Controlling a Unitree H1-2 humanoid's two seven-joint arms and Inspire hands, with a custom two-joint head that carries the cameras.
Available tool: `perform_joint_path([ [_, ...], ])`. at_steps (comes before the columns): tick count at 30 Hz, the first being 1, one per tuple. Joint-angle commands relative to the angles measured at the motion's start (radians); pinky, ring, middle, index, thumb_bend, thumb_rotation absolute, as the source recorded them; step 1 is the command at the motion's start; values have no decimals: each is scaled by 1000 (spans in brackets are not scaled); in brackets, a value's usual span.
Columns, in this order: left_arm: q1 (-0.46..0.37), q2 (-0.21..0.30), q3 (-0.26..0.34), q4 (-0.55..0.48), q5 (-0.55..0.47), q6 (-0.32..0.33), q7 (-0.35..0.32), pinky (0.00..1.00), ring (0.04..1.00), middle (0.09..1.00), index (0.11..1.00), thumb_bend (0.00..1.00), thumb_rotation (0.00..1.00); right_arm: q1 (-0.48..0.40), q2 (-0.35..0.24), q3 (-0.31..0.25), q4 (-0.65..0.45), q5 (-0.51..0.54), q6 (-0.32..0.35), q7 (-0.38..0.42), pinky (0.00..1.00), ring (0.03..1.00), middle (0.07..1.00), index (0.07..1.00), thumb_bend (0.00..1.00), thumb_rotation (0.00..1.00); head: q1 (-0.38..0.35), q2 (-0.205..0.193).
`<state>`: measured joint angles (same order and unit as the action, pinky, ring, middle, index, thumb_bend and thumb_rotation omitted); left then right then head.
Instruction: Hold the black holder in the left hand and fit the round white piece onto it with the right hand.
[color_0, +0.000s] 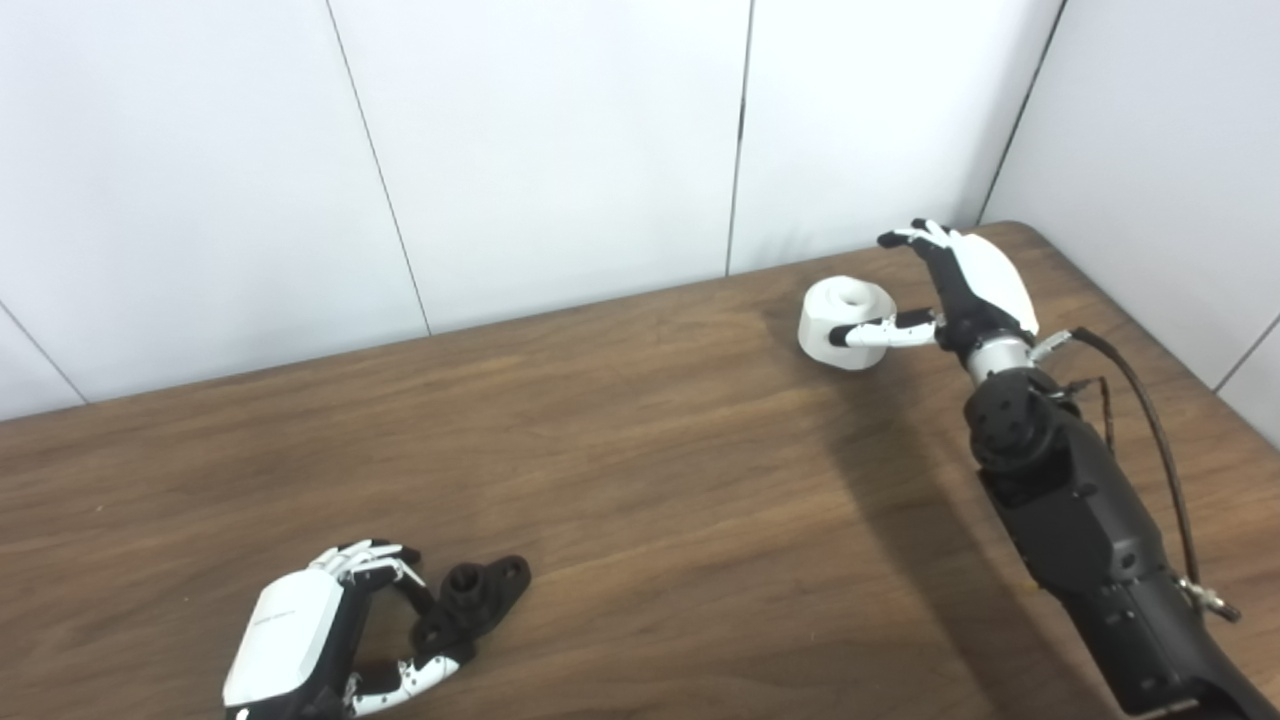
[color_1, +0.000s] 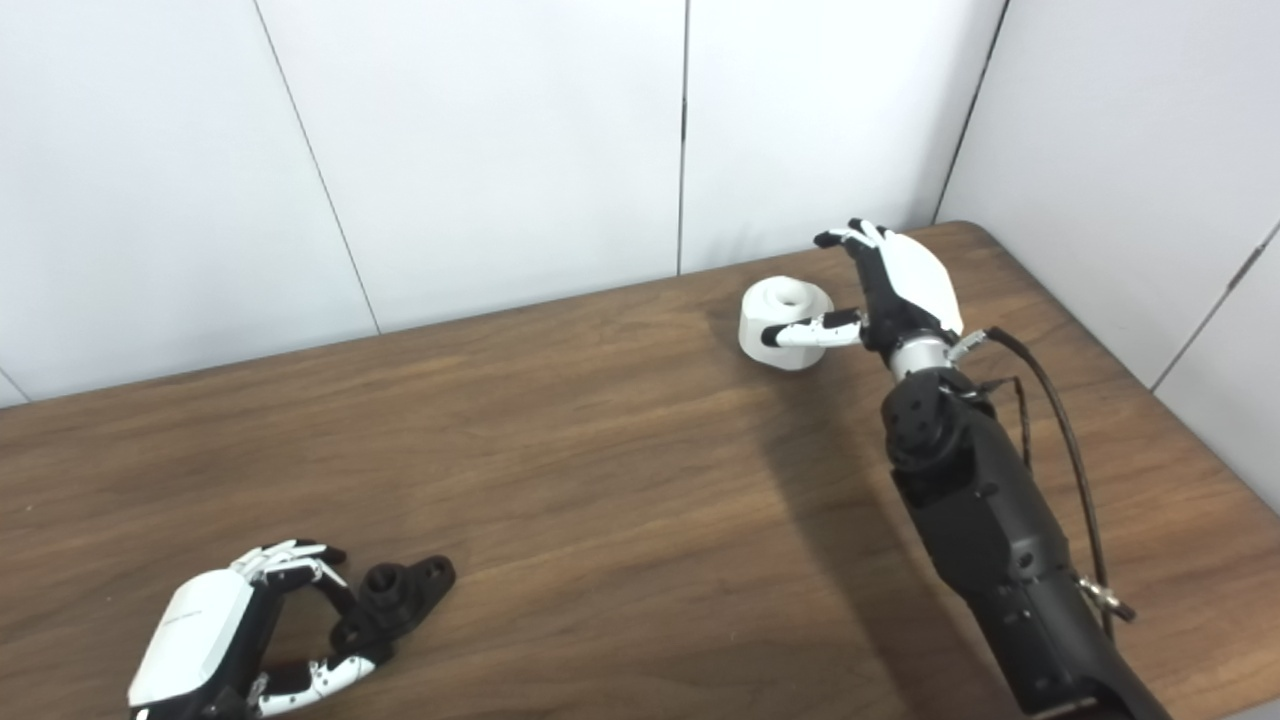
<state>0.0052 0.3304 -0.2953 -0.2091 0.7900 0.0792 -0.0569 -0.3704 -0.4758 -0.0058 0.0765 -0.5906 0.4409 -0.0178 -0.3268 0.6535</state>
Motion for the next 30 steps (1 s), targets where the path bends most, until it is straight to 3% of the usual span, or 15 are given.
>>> perform_joint_path([
  [1, 25, 20, -5, 12, 21, 12, -37, 888, 829, 740, 485, 521, 45, -51, -33, 1, -13, -21, 5, -4, 998, 1000, 960, 808, 927, 354, -1, 1],
  [30, 26, 18, -2, 2, 22, 21, -44, 889, 833, 744, 484, 521, 45, -63, -46, 12, 86, -28, -14, -62, 994, 1000, 961, 747, 892, 343, 8, -3],
])
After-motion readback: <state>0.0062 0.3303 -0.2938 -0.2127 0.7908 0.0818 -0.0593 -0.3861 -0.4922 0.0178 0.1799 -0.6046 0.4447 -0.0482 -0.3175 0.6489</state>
